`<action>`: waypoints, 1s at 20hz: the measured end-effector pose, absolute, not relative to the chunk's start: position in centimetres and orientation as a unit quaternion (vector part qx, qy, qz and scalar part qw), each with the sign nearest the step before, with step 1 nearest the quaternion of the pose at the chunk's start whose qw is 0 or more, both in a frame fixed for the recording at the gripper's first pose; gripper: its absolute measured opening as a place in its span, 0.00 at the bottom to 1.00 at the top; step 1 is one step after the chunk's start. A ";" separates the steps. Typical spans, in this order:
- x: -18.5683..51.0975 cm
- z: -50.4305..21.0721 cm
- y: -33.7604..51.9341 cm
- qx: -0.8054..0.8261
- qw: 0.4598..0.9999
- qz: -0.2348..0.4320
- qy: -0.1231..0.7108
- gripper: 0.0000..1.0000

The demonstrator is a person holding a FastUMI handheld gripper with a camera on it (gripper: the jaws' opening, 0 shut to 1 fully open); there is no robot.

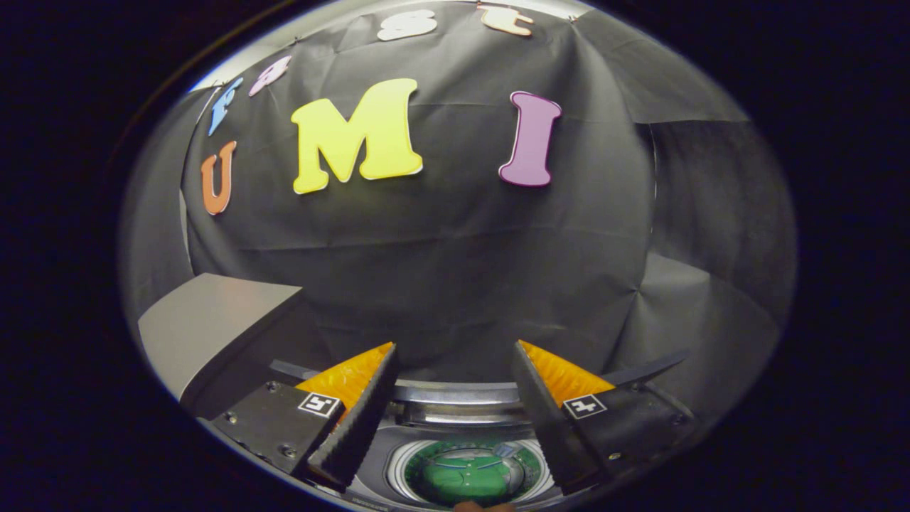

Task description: Put the clothes into the washing machine and then close the washing machine lid.

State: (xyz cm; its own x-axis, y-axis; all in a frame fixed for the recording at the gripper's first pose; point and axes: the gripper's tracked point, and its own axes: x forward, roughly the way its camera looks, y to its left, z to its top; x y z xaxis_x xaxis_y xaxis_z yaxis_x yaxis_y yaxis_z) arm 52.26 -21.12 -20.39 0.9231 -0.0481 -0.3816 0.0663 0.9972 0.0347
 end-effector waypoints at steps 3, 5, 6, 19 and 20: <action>51.1 -20.7 -20.9 0.022 0.980 -0.037 0.195 0.99; 50.1 -21.2 -20.8 0.024 0.979 -0.044 0.198 0.99; 49.5 -21.4 -20.8 0.024 0.978 -0.048 0.203 0.99; 41.2 -25.6 -17.1 0.024 0.956 -0.072 0.283 0.99; 40.7 -25.7 -16.8 0.022 0.956 -0.073 0.285 0.99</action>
